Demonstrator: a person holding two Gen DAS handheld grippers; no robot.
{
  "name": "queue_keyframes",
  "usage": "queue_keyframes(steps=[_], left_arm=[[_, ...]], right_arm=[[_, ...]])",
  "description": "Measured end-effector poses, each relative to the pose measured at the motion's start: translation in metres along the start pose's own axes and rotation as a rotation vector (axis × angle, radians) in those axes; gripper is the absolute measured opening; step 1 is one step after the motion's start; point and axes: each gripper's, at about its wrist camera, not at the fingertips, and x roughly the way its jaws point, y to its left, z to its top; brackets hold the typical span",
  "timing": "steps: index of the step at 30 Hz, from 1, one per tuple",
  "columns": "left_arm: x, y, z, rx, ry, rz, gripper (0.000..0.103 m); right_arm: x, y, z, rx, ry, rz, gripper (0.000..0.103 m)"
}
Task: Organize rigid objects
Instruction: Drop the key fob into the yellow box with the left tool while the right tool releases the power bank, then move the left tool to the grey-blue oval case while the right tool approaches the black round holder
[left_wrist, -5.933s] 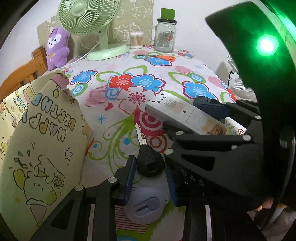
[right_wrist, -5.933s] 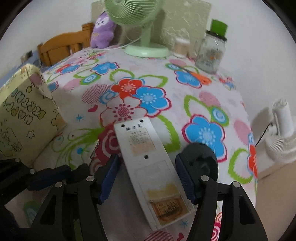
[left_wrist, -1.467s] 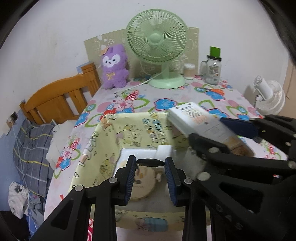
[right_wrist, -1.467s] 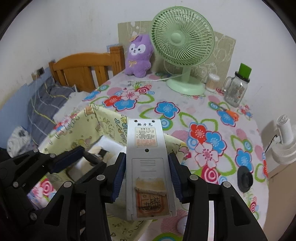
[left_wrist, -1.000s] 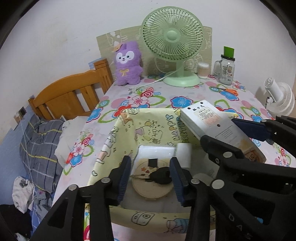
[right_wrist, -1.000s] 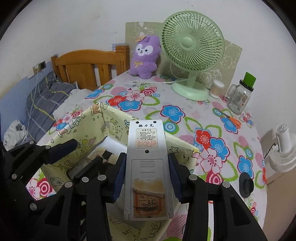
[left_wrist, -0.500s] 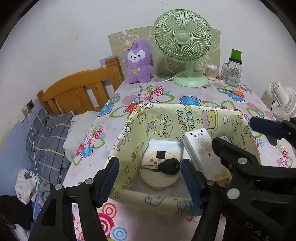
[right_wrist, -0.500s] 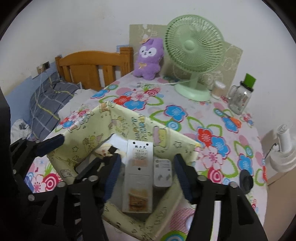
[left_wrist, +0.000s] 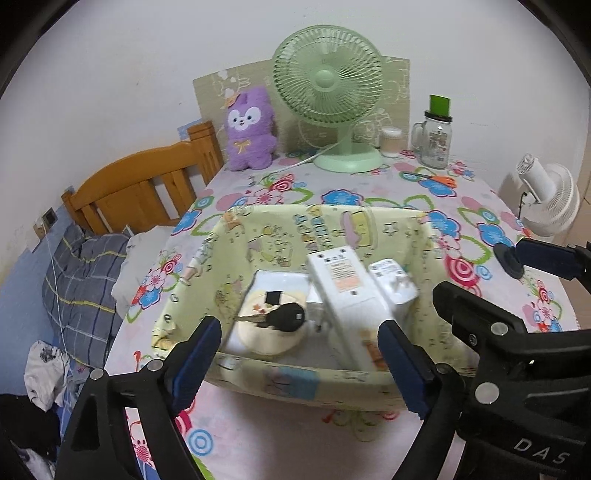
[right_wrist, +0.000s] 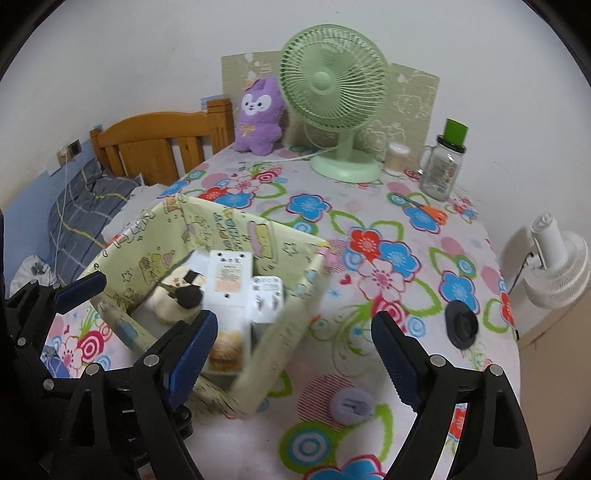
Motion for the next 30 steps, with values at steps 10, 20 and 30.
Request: queue_keyframes(steps=[10,20,30], left_arm=[[-0.014,-0.027,0.005,-0.015,-0.023,-0.040,0.091],[-0.027,-0.059,0.011,0.008,-0.055,-0.068,0.094],[-0.041,-0.099,0.016,0.056,-0.095,-0.116,0.099]], right_arm=[[-0.024,-0.033,-0.007,0.026,-0.040,-0.060,0.096],[-0.040,-0.070,-0.015,0.078,-0.053,-0.063,0.097],[-0.050,-0.100,-0.022,0.113,-0.056,-0.077,0.097]])
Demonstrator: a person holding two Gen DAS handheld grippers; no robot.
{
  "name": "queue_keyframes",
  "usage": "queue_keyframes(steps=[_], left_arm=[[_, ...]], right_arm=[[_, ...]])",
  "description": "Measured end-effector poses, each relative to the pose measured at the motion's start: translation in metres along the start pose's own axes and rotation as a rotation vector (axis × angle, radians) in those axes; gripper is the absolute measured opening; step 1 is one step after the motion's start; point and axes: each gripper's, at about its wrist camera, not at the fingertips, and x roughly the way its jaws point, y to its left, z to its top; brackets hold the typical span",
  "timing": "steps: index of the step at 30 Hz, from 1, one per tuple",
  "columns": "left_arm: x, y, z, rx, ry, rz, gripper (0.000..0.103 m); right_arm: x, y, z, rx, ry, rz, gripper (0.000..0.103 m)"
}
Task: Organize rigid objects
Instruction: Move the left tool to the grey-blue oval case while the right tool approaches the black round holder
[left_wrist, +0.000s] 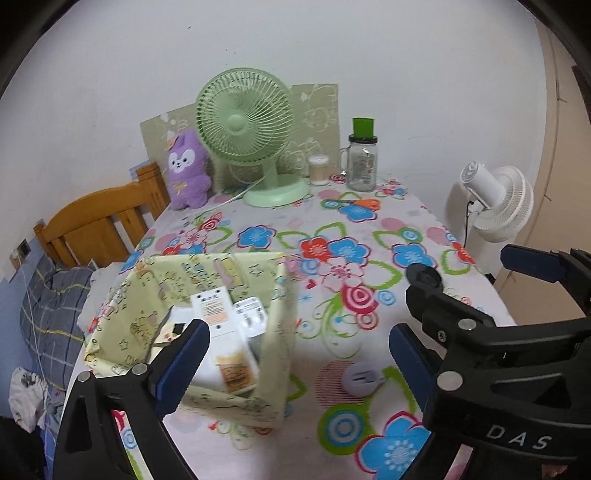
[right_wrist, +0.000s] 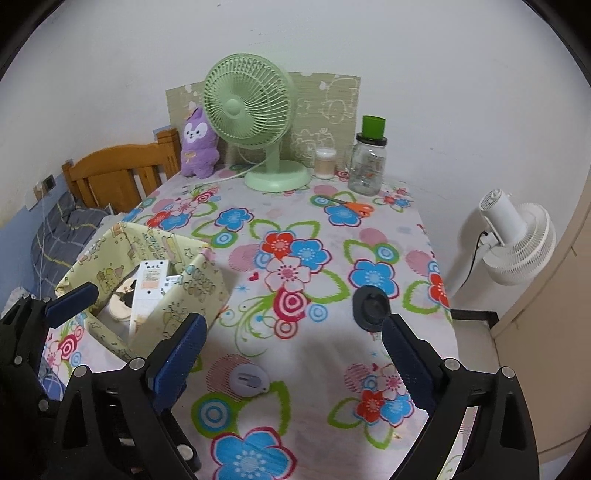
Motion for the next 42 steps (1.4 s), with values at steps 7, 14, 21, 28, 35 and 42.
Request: queue_keyframes(steps=[7,14,21,28,35,42], left_arm=[[-0.002,-0.019,0.003,0.000,-0.007,-0.026,0.100],[0.001,-0.033,0.003,0.000,0.005,-0.052,0.101],[0.006,-0.046,0.000,0.000,0.016,-0.076,0.101],[0.017,-0.061,-0.005,0.005,0.042,-0.093,0.101],[0.029,-0.071,-0.013,-0.002,0.056,-0.102,0.101],[0.041,-0.076,-0.024,-0.012,0.068,-0.103,0.101]], right_arm=[[-0.006,-0.019,-0.003,0.012,-0.003,-0.012,0.097],[-0.008,-0.035,-0.008,0.025,-0.005,-0.025,0.097],[-0.007,-0.050,-0.016,0.050,-0.001,-0.036,0.097],[-0.001,-0.062,-0.026,0.058,-0.002,-0.048,0.097],[0.004,-0.068,-0.036,0.026,-0.036,-0.053,0.097],[0.018,-0.073,-0.046,0.035,-0.017,-0.043,0.097]])
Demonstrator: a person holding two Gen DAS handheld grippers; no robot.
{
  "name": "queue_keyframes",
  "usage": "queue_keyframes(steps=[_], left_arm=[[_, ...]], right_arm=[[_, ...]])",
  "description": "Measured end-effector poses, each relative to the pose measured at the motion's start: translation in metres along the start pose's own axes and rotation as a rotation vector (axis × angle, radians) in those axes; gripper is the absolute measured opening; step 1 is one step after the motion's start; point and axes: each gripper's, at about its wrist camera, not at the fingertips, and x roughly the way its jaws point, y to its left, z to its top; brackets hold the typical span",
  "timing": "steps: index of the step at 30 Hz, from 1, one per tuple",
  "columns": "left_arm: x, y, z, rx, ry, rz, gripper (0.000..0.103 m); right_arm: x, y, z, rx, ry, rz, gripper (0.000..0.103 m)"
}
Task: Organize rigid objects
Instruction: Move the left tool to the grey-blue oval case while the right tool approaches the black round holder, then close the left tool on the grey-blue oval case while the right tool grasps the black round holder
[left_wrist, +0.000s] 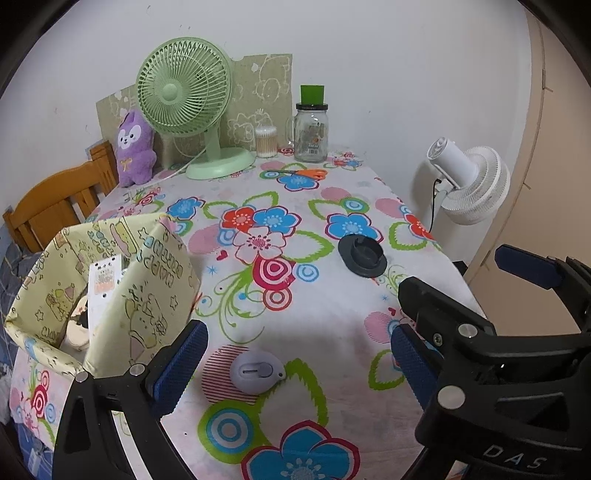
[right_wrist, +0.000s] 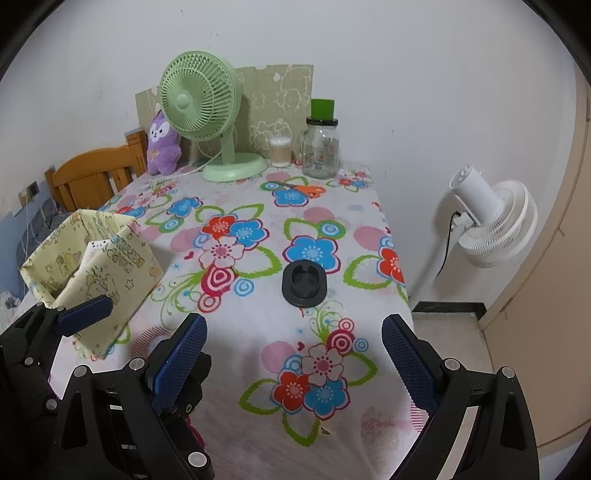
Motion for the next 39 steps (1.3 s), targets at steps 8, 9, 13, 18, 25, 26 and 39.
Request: queue_keyframes(steps=[8,9,13,18,25,26,39], left_arm=[[0.016,-0.001,-0.016,0.010,0.013,0.014,0.101],[0.017,0.000,-0.017,0.007,0.013,0.010,0.101],[0.022,0.004,-0.023,-0.014,0.020,-0.002,0.101],[0.033,0.015,-0.032,-0.056,0.057,0.028,0.101],[0.048,0.026,-0.039,-0.096,0.100,0.037,0.100],[0.050,0.027,-0.040,-0.101,0.103,0.038,0.100],[0.051,0.027,-0.040,-0.107,0.103,0.079,0.047]], right_arm=[[0.021,-0.001,-0.017,0.011,0.042,0.008,0.097],[0.023,-0.002,-0.019,0.019,0.049,0.010,0.097],[0.030,-0.004,-0.026,0.050,0.063,0.011,0.097],[0.038,-0.003,-0.035,0.058,0.078,0.004,0.097],[0.051,-0.004,-0.042,0.068,0.104,0.005,0.097],[0.053,-0.004,-0.042,0.071,0.108,0.006,0.097],[0.079,-0.007,-0.037,0.076,0.154,0.018,0.097]])
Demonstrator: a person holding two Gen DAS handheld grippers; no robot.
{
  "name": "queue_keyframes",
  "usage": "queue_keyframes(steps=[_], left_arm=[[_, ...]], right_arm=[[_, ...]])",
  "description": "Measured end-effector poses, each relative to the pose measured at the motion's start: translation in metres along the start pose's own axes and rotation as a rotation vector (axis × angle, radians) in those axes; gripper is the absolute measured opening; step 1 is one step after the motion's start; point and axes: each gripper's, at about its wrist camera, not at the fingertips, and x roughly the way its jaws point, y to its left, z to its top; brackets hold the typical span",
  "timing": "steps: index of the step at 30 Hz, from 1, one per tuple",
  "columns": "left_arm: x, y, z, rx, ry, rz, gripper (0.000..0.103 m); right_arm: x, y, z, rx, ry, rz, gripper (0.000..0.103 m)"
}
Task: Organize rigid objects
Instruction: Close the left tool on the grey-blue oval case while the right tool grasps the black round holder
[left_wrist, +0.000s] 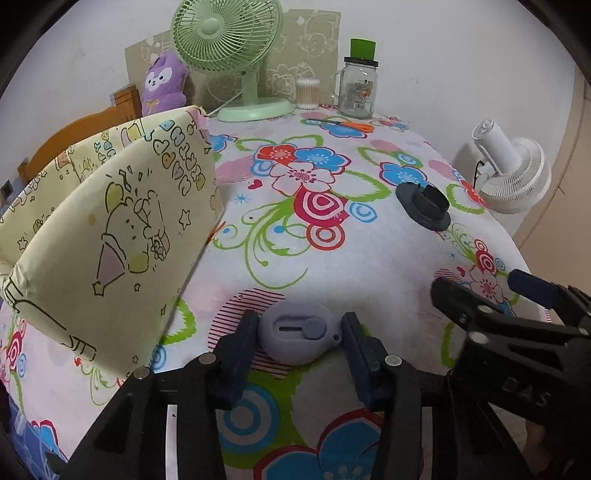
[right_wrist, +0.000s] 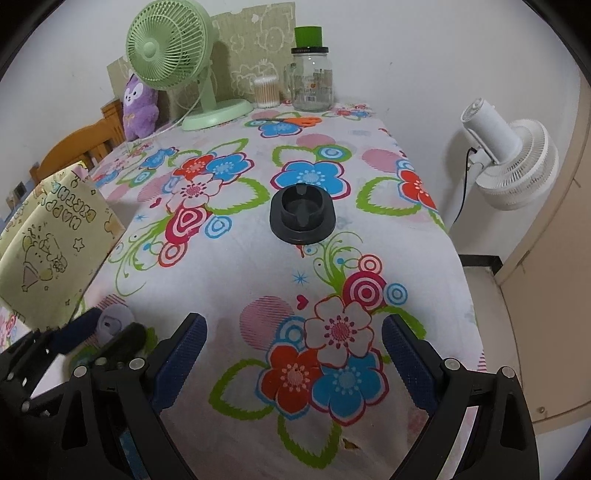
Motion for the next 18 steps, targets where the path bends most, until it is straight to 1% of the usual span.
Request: queue_keyframes(steps=[3,7,13,18], left_arm=[[0.002,-0.002,0.004,-0.001,0.012,-0.010,0.047],[0.008,-0.010,0.014,0.021,0.024,-0.020,0.047],[0.020,-0.028,0.030,0.105,0.030,-0.044,0.047],[0.028,-0.035,0.044,0.128,0.039,-0.053,0.047]], right_arm=[[0.005,0.001,0.005,-0.009,0.011,-0.002,0.097],[0.013,-0.002,0.014,0.003,0.021,-0.003,0.097],[0.021,-0.005,0.027,-0.006,0.022,-0.024,0.097],[0.028,-0.009,0.038,-0.004,0.022,-0.031,0.097]])
